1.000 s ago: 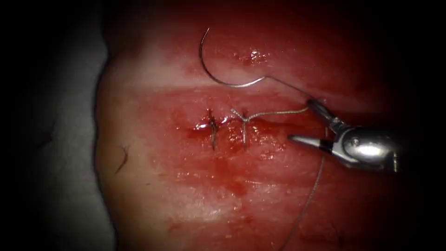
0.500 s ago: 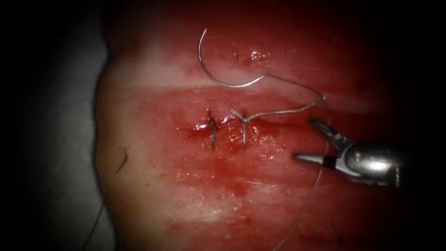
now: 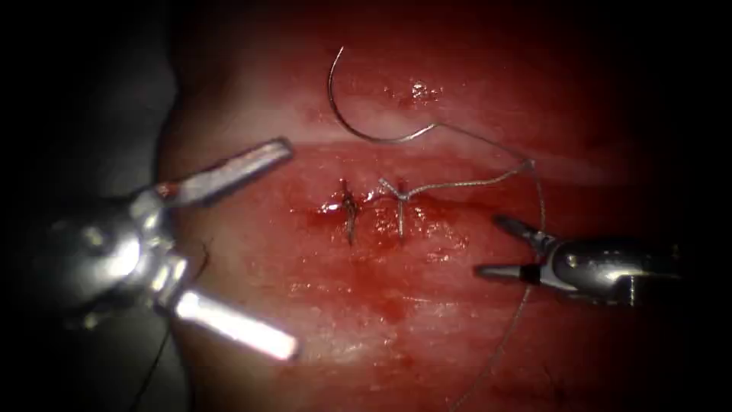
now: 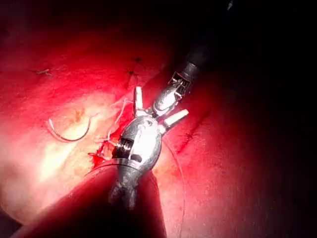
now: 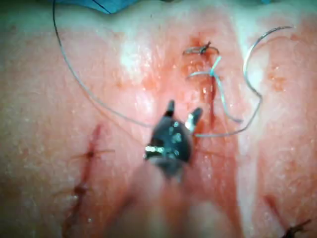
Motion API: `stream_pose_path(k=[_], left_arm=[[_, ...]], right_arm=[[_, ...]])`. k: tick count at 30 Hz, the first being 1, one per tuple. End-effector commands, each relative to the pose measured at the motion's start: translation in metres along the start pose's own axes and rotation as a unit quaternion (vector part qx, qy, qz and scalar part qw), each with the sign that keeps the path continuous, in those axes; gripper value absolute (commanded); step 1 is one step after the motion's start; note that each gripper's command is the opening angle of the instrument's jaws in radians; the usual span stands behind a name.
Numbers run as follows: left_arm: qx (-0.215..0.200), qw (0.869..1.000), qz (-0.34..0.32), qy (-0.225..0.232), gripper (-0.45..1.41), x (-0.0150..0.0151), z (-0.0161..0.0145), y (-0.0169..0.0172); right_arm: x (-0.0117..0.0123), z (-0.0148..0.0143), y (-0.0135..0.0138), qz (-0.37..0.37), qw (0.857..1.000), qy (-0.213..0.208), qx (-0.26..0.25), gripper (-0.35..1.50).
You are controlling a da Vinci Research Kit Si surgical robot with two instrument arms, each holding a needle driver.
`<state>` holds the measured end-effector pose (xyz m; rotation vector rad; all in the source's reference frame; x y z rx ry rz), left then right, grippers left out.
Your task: Wound Closure
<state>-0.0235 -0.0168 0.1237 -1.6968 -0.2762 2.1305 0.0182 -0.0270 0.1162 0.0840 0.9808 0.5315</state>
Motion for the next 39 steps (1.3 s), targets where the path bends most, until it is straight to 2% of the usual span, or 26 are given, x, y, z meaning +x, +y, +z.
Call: stream_pose_path(k=[1,7,9,11,14,18,23,31,39], left_arm=[[0.002,1.000,0.004,-0.013,0.88,-0.0016,0.0020,0.0006],[-0.001,0.998,0.025,-0.059,0.88,-0.0068,0.0091,0.0016],[-0.004,0.997,0.023,-0.080,0.93,-0.0084,0.0107,0.0014],[-0.001,0.994,0.024,-0.105,0.96,-0.0101,0.0123,0.0005],[0.029,0.989,0.032,-0.140,0.94,-0.0122,0.0138,-0.0013],[0.050,0.985,0.033,-0.160,0.91,-0.0146,0.0150,-0.0039],[0.062,0.981,0.031,-0.183,0.89,-0.0172,0.0163,-0.0056],[0.047,0.981,0.021,-0.189,0.84,-0.0202,0.0195,-0.0070],[0.064,0.978,0.008,-0.199,0.69,-0.0229,0.0224,-0.0099]], right_arm=[[-0.0008,0.0002,-0.0006,0.002,1.000,-0.010,-0.004,0.05],[-0.0010,0.0001,0.0008,-0.005,0.997,-0.063,-0.041,0.05],[-0.0014,0.0002,0.0011,-0.008,0.996,-0.077,-0.048,0.05],[-0.0016,0.0002,0.0014,-0.012,0.995,-0.083,-0.056,0.17],[-0.0017,-0.0001,0.0016,-0.010,0.995,-0.085,-0.059,0.20],[-0.0012,-0.0013,0.0021,-0.007,0.995,-0.087,-0.054,0.20],[0.0003,-0.0036,0.0029,0.005,0.996,-0.063,-0.055,0.20],[0.0029,-0.0078,0.0044,0.018,0.998,-0.030,-0.056,0.22],[0.0043,-0.0104,0.0052,0.015,0.997,-0.022,-0.076,0.22]])
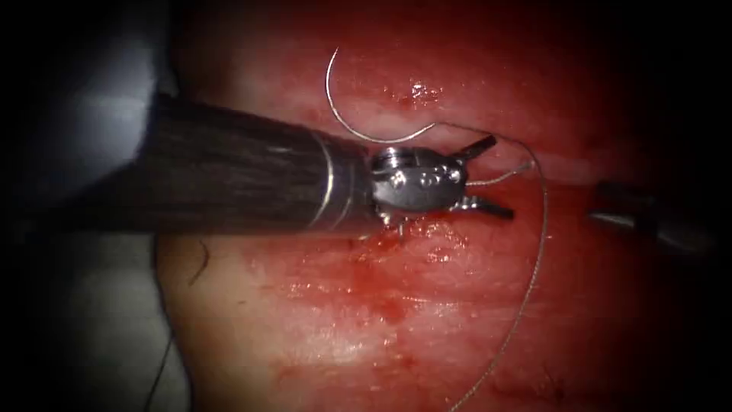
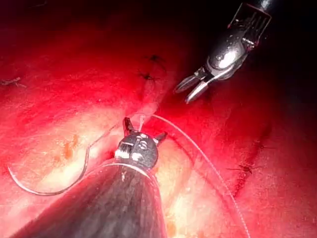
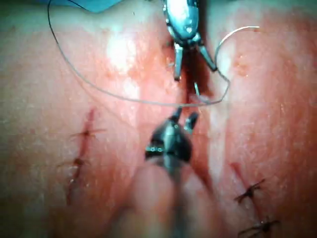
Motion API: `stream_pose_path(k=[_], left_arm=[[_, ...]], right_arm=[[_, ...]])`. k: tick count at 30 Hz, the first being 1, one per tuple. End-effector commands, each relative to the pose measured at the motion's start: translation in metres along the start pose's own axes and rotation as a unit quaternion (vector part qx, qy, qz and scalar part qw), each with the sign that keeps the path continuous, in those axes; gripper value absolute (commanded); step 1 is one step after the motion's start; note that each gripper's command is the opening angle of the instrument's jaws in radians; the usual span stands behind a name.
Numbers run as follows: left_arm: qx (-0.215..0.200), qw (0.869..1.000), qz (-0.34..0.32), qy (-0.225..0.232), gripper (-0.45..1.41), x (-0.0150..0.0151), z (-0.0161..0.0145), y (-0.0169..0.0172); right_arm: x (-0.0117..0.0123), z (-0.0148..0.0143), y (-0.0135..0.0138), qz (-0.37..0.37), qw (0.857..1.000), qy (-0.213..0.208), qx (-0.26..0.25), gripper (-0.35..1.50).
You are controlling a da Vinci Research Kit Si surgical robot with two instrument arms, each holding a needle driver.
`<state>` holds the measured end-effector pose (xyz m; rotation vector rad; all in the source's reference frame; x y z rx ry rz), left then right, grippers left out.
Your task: Wound Closure
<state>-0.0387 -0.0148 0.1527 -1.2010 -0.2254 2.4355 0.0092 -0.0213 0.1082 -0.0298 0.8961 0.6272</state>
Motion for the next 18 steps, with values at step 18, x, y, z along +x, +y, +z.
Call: stream_pose_path(k=[18], left_arm=[[-0.003,0.999,-0.025,-0.027,0.47,-0.0032,0.0052,-0.0008]], right_arm=[[0.0003,0.0008,-0.0015,-0.003,1.000,0.003,0.000,0.22]])
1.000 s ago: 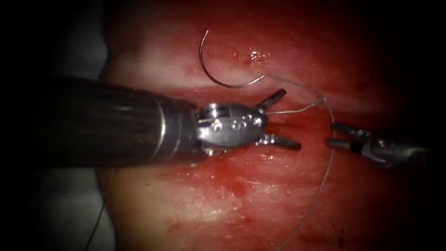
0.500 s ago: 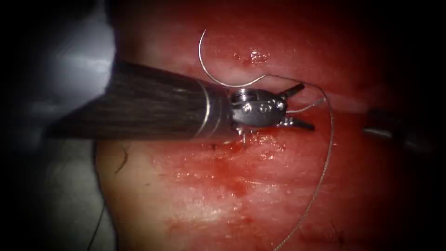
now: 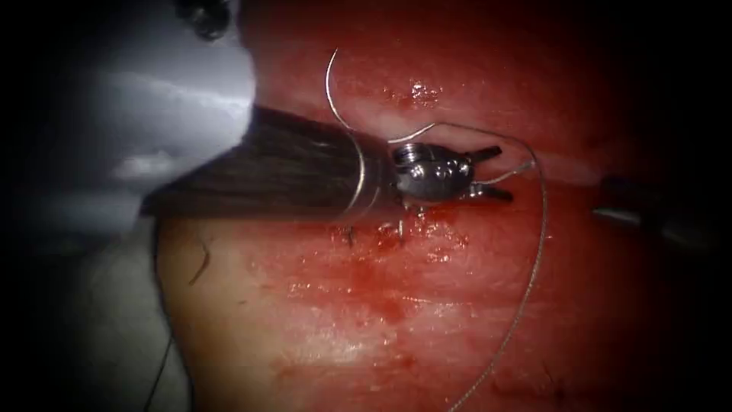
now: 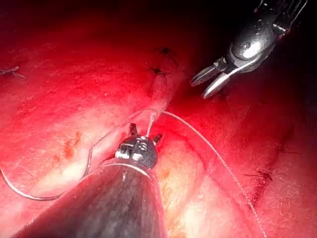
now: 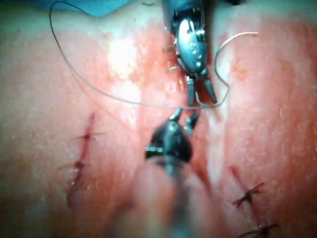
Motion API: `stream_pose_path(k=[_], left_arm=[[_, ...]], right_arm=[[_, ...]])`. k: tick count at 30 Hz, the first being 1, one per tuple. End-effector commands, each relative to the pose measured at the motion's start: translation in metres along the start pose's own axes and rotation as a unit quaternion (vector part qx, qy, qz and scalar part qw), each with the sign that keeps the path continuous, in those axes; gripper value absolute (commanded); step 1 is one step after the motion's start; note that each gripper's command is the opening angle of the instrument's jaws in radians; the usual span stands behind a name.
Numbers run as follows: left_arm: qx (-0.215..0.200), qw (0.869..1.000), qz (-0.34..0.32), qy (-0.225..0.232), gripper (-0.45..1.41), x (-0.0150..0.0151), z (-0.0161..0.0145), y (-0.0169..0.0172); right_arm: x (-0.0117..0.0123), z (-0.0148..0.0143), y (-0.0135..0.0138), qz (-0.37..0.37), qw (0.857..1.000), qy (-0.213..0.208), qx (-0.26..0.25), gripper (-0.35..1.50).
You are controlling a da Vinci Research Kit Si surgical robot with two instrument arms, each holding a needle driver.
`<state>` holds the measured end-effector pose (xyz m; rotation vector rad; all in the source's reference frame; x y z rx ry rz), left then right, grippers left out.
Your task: Wound Closure
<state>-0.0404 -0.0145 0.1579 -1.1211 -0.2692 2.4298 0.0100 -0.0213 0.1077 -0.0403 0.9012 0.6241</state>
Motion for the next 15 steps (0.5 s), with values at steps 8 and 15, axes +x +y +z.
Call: stream_pose_path(k=[8,15], left_arm=[[-0.014,1.000,-0.018,-0.005,0.47,0.0001,0.0018,0.0009],[-0.012,1.000,-0.023,-0.009,0.24,0.0006,0.0026,0.0004]], right_arm=[[-0.0005,0.0008,-0.0012,0.000,1.000,0.000,0.003,0.22],[-0.0004,0.0011,-0.0015,-0.003,1.000,0.000,0.002,0.22]])
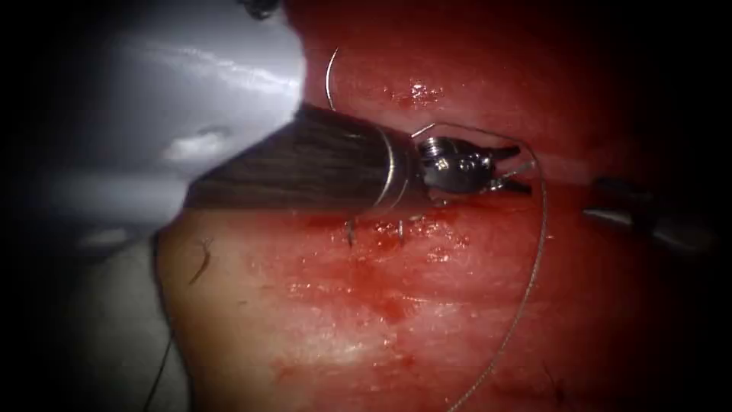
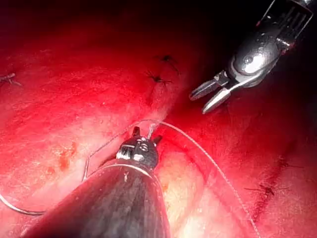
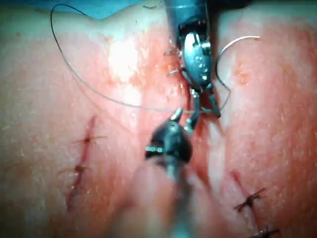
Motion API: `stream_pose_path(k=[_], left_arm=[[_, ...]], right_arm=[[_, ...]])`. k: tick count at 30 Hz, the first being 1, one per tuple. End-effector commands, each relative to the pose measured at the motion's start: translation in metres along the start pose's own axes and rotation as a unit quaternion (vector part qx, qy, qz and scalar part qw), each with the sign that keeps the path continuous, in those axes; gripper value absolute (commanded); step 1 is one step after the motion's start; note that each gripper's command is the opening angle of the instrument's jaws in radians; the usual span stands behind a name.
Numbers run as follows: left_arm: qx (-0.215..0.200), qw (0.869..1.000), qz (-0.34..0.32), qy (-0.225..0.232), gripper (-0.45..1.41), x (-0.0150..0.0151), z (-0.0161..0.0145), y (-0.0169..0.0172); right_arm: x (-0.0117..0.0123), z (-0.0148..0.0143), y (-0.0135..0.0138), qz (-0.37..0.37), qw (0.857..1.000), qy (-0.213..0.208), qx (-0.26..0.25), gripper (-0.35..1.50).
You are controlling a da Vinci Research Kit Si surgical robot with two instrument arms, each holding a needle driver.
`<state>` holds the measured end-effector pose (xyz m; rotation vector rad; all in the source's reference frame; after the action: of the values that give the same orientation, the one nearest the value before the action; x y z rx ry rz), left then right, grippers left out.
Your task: Wound Closure
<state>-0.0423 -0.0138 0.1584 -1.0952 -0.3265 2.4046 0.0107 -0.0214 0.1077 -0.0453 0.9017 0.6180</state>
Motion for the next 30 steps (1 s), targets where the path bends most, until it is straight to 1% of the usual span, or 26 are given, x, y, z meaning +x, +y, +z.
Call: stream_pose_path(k=[1,3,5,8,9,10,12,15,18,20,22,23,24,26,28,30], left_arm=[[0.000,1.000,-0.001,-0.001,0.10,-0.0005,0.0008,0.0005],[-0.001,1.000,-0.004,-0.001,-0.45,-0.0005,0.0008,0.0006],[-0.004,1.000,-0.004,0.001,-0.45,-0.0005,0.0008,0.0005],[-0.011,1.000,-0.001,0.010,-0.45,-0.0006,0.0003,0.0005],[-0.015,1.000,0.000,0.013,-0.45,-0.0008,-0.0002,0.0006],[-0.017,1.000,0.001,0.017,-0.45,-0.0009,-0.0007,0.0006],[-0.015,1.000,0.003,0.016,-0.45,-0.0011,-0.0021,0.0006],[-0.005,1.000,0.002,0.015,-0.45,-0.0012,-0.0046,0.0002],[-0.005,1.000,-0.002,0.028,-0.45,-0.0010,-0.0071,-0.0003],[-0.007,0.999,-0.006,0.036,-0.45,-0.0007,-0.0085,-0.0007],[-0.006,0.999,-0.011,0.045,-0.45,-0.0002,-0.0099,-0.0012],[-0.002,0.999,-0.014,0.047,-0.45,0.0000,-0.0105,-0.0014],[0.001,0.999,-0.016,0.047,-0.45,0.0002,-0.0110,-0.0015],[0.001,0.999,-0.018,0.048,-0.45,0.0007,-0.0121,-0.0015],[-0.001,0.999,-0.016,0.048,-0.45,0.0012,-0.0130,-0.0013],[-0.001,0.999,-0.012,0.047,-0.45,0.0014,-0.0137,-0.0009]], right_arm=[[-0.0006,0.0006,-0.0010,0.001,1.000,0.000,0.003,0.22],[-0.0006,0.0006,-0.0010,0.001,1.000,0.000,0.002,0.22],[-0.0006,0.0008,-0.0012,0.001,1.000,0.000,0.001,0.22],[-0.0005,0.0011,-0.0015,-0.002,1.000,0.001,0.002,0.30],[-0.0004,0.0012,-0.0016,-0.001,1.000,0.001,0.001,0.39],[-0.0003,0.0014,-0.0017,-0.001,1.000,0.001,0.001,0.52],[-0.0001,0.0016,-0.0020,0.000,1.000,0.003,0.005,0.59],[0.0003,0.0021,-0.0026,0.000,1.000,0.009,0.014,0.59],[0.0009,0.0027,-0.0034,0.001,0.999,0.019,0.031,0.64],[0.0013,0.0033,-0.0040,0.045,0.996,0.045,0.055,0.59],[0.0017,0.0039,-0.0044,0.084,0.990,0.074,0.082,0.51],[0.0019,0.0044,-0.0046,0.112,0.986,0.084,0.094,0.44],[0.0021,0.0049,-0.0048,0.122,0.983,0.089,0.101,0.41],[0.0024,0.0062,-0.0053,0.130,0.980,0.095,0.113,0.46],[0.0025,0.0075,-0.0059,0.133,0.980,0.098,0.113,0.49],[0.0024,0.0090,-0.0063,0.148,0.977,0.100,0.120,0.49]])
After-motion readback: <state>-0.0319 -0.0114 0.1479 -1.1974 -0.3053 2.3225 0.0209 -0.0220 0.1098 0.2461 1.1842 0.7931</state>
